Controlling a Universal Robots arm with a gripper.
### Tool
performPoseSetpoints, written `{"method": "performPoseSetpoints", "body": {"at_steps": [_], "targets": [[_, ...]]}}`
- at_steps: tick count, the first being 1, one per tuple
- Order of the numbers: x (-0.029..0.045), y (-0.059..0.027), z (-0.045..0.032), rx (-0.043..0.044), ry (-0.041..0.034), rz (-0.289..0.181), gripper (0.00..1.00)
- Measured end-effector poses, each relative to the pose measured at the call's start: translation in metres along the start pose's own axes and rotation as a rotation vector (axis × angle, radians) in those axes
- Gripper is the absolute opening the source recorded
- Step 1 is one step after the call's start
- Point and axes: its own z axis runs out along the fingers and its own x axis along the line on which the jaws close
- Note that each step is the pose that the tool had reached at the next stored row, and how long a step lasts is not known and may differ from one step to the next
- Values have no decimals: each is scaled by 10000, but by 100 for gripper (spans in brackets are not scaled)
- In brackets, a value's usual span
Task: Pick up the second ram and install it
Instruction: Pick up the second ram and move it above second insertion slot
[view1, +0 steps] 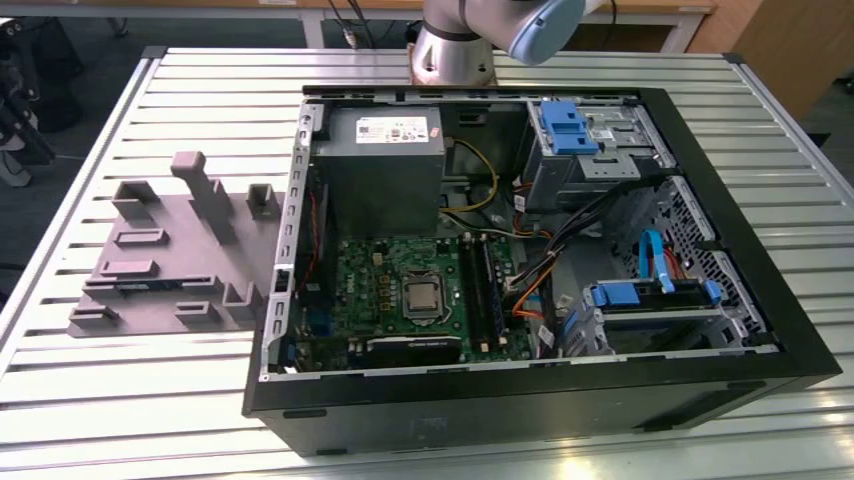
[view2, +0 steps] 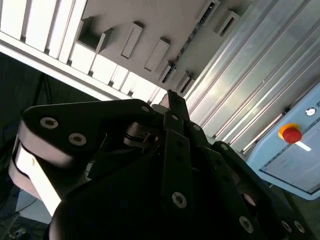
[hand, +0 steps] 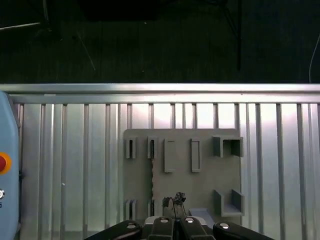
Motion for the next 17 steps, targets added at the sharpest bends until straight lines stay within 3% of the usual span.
{"method": "performPoseSetpoints", "body": {"at_steps": [11,13,15,17], "targets": [[0,-1,1,2,0,60,11],[0,-1,1,2,0,65,16],[0,-1,1,2,0,66,29],[0,-1,3,3,0,66,29]]}}
